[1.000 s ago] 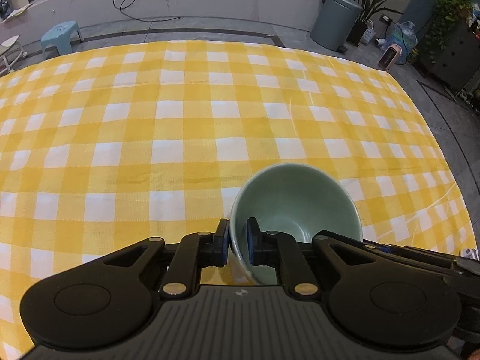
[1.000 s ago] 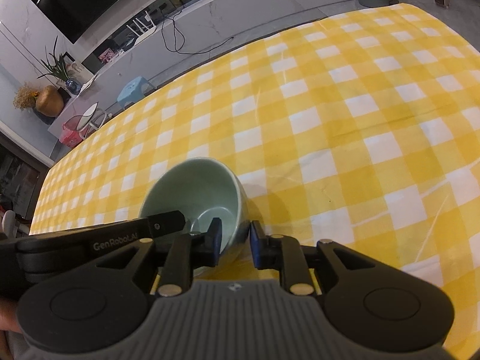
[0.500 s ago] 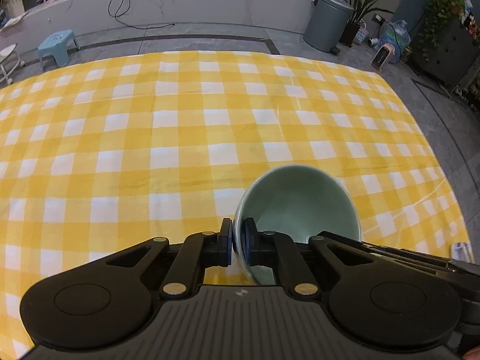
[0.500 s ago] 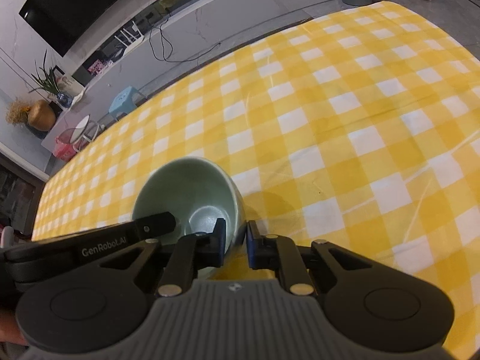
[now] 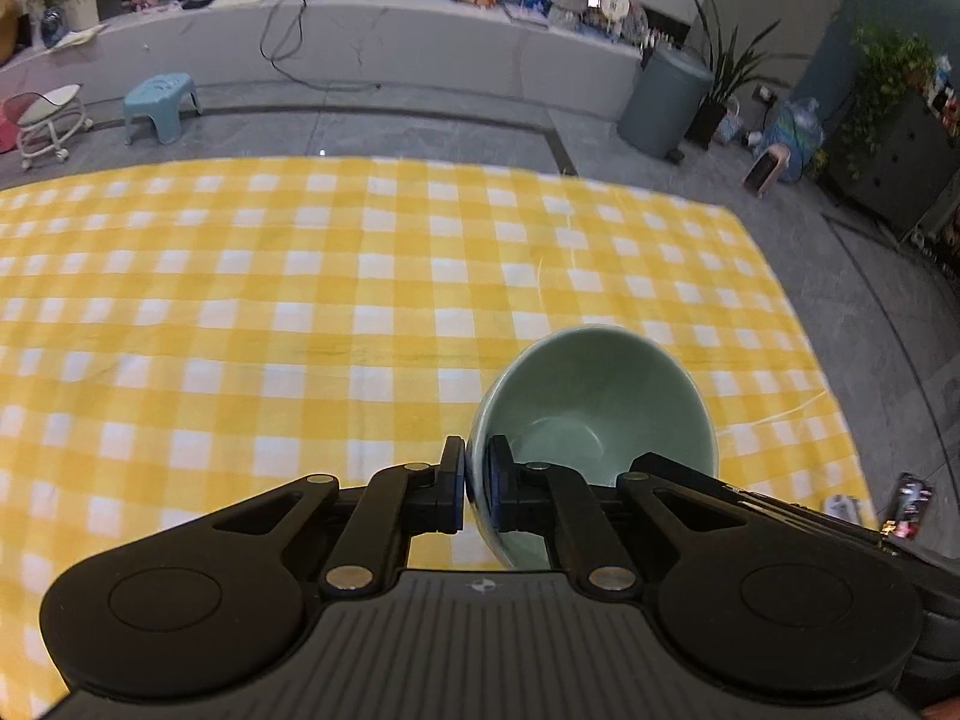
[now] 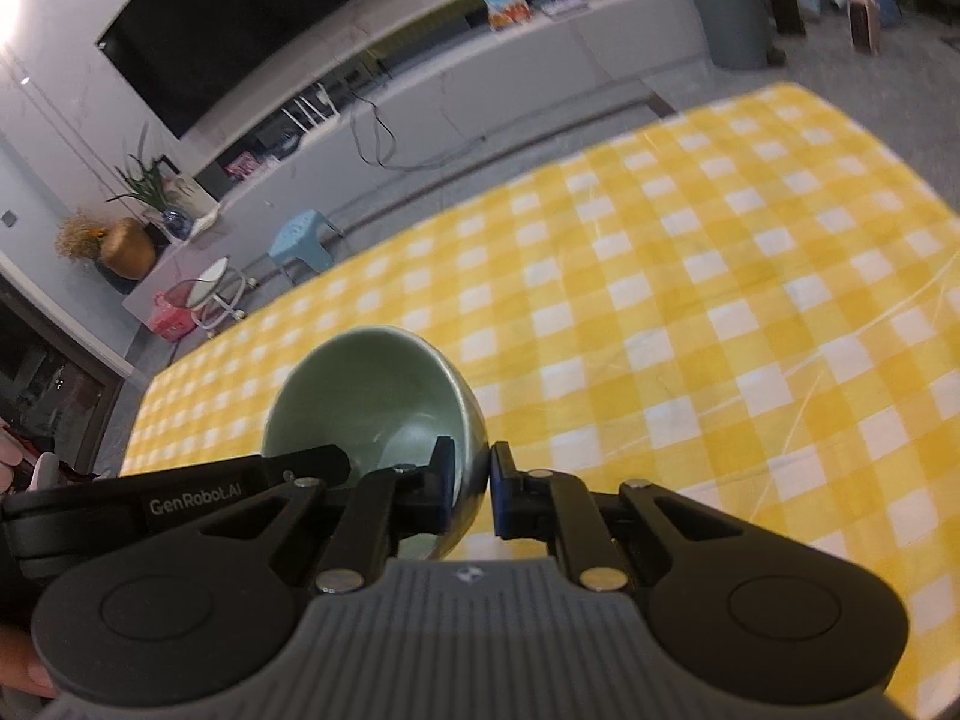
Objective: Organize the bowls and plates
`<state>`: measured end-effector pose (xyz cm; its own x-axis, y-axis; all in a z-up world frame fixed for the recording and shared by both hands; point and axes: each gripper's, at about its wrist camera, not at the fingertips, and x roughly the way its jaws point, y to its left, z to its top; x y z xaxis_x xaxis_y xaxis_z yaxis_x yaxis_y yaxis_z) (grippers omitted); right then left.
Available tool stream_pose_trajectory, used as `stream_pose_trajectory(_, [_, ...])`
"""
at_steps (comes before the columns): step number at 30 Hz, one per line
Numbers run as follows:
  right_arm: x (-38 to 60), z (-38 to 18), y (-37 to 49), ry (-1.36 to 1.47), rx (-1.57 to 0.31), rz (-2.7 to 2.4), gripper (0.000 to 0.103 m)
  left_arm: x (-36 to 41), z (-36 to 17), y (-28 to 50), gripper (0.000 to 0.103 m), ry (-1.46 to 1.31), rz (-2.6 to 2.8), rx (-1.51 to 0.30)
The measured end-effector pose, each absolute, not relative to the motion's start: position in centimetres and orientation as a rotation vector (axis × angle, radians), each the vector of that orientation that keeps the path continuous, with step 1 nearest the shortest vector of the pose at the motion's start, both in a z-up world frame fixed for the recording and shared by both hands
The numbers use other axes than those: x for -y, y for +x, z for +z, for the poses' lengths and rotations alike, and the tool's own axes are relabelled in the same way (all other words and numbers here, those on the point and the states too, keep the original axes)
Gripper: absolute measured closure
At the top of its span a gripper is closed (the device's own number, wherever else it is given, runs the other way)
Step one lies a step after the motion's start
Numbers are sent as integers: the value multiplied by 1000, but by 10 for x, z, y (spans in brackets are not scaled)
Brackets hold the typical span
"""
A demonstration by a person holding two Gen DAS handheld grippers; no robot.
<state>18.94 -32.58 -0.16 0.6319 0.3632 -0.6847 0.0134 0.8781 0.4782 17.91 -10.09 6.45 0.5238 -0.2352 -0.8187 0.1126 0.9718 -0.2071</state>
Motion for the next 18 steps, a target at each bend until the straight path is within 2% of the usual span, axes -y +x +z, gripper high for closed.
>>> stream_pose_trajectory(7, [318, 23, 128, 444, -801, 207, 93, 84, 88, 126, 96, -225, -215, -956])
stream_pose_trajectory(18, [312, 16, 67, 479, -842, 180, 93, 62, 71, 71, 96, -315, -188, -974])
